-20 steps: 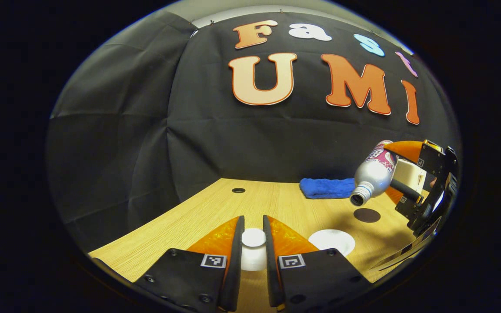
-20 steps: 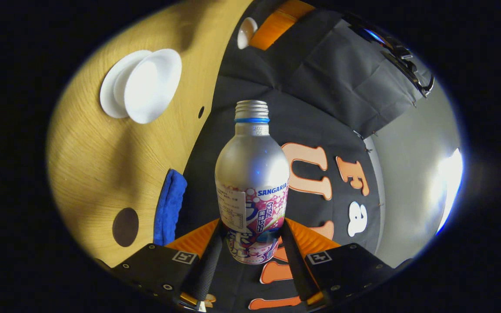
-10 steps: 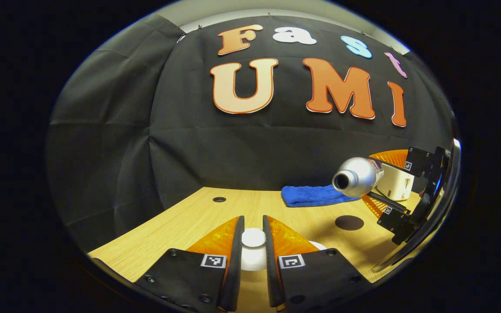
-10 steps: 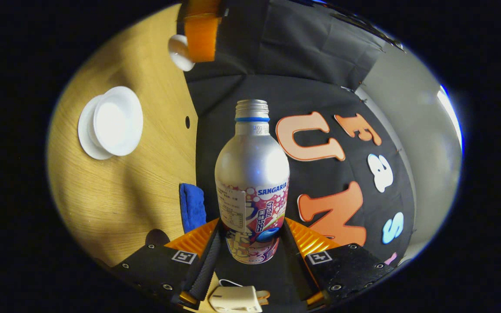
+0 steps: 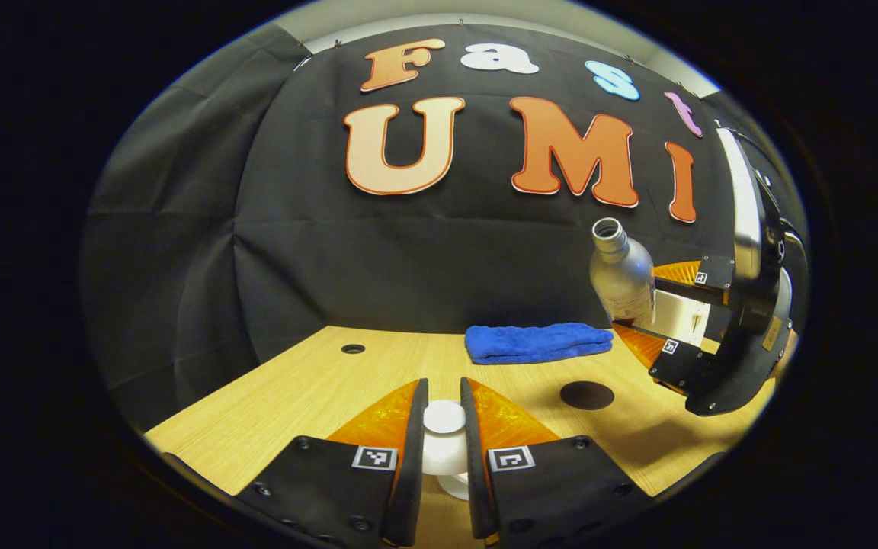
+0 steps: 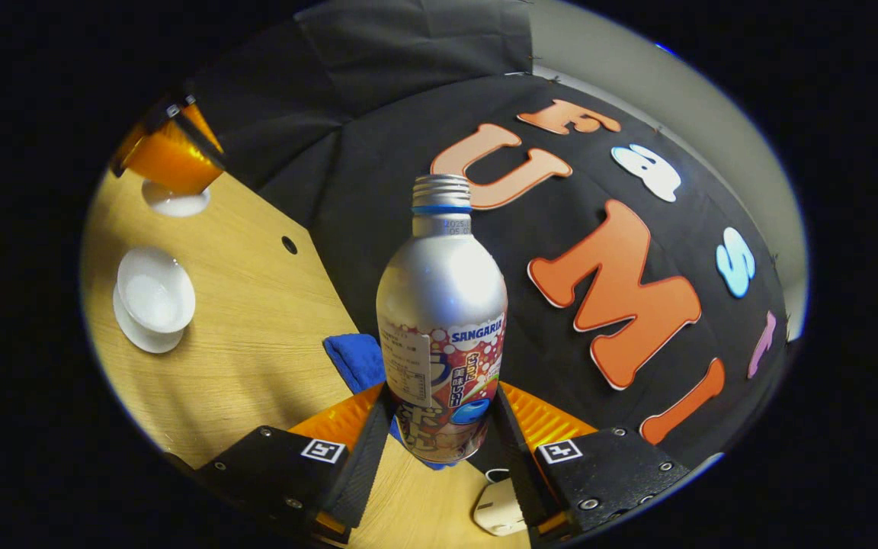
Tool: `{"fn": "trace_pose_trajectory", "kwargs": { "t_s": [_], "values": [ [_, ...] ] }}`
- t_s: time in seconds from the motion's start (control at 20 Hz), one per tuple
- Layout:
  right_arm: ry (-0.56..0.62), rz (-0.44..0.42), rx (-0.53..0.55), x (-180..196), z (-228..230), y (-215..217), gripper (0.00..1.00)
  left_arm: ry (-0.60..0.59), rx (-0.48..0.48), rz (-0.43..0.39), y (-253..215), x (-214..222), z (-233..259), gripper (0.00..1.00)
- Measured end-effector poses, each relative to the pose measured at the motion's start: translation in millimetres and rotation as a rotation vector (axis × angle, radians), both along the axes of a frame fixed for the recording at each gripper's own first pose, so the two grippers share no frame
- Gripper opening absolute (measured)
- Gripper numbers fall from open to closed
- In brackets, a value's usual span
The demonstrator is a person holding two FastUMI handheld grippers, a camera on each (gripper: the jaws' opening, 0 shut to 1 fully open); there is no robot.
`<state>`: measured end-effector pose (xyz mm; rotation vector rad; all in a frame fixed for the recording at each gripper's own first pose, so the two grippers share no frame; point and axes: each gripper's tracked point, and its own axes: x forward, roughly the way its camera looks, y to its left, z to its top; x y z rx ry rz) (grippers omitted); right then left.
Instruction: Open the teacup lid with one hand, grasp the water bottle and pour water into the teacup with the other hand; after pouring, place the water bottle on the coaster and then close the teacup lid.
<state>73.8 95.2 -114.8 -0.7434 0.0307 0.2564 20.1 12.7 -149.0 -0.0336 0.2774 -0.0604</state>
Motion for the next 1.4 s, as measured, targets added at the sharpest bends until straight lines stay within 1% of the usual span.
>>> {"fn": "trace_pose_trajectory", "kwargs": {
  "t_s": [0.05, 0.1, 0.15, 0.2, 0.25, 0.3, 0.35, 0.5, 0.75, 0.9, 1.3, 1.4],
  "values": [
    [0.018, -0.006, 0.030, 1.6, -2.8, -3.7, 0.77, 0.007, -0.002, -0.006, -3.7, 1.4, -2.8, 0.30],
    [0.033, -0.011, 0.059, 3.0, -4.2, -6.7, 0.77, 0.015, -0.001, -0.009, -6.6, 2.6, -6.1, 0.33],
    [0.049, -0.016, 0.088, 4.5, -7.1, -10.0, 0.77, 0.022, -0.003, -0.016, -10.2, 3.5, -8.6, 0.29],
    [0.065, -0.017, 0.115, 4.4, -10.2, -10.9, 0.77, 0.028, -0.002, -0.022, -14.1, 3.3, -11.0, 0.30],
    [0.079, -0.020, 0.135, 4.1, -12.9, -12.4, 0.77, 0.036, -0.001, -0.026, -17.3, 4.7, -12.9, 0.27],
    [0.091, -0.019, 0.151, 4.2, -14.5, -12.4, 0.77, 0.044, 0.001, -0.030, -21.0, 5.5, -16.3, 0.27],
    [0.104, -0.021, 0.162, 4.4, -17.9, -12.1, 0.77, 0.047, 0.003, -0.033, -23.5, 6.0, -17.7, 0.30],
    [0.151, -0.031, 0.214, 6.4, -32.9, -20.0, 0.77, 0.066, 0.003, -0.040, -30.5, 6.2, -24.4, 0.30],
    [0.286, -0.060, 0.405, 13.9, -63.0, -19.8, 0.77, 0.082, 0.019, -0.050, -38.3, 3.3, -29.7, 0.30],
    [0.359, -0.063, 0.497, 16.8, -83.0, -15.5, 0.77, 0.083, 0.026, -0.047, -37.3, 2.3, -30.3, 0.30],
    [0.489, -0.097, 0.621, 26.8, -131.5, -6.2, 0.77, 0.094, 0.030, -0.040, -37.7, 0.2, -32.6, 0.30],
    [0.516, -0.107, 0.636, 25.1, -133.9, -5.4, 0.77, 0.095, 0.026, -0.043, -38.8, 0.2, -33.2, 0.30]
  ]
}}
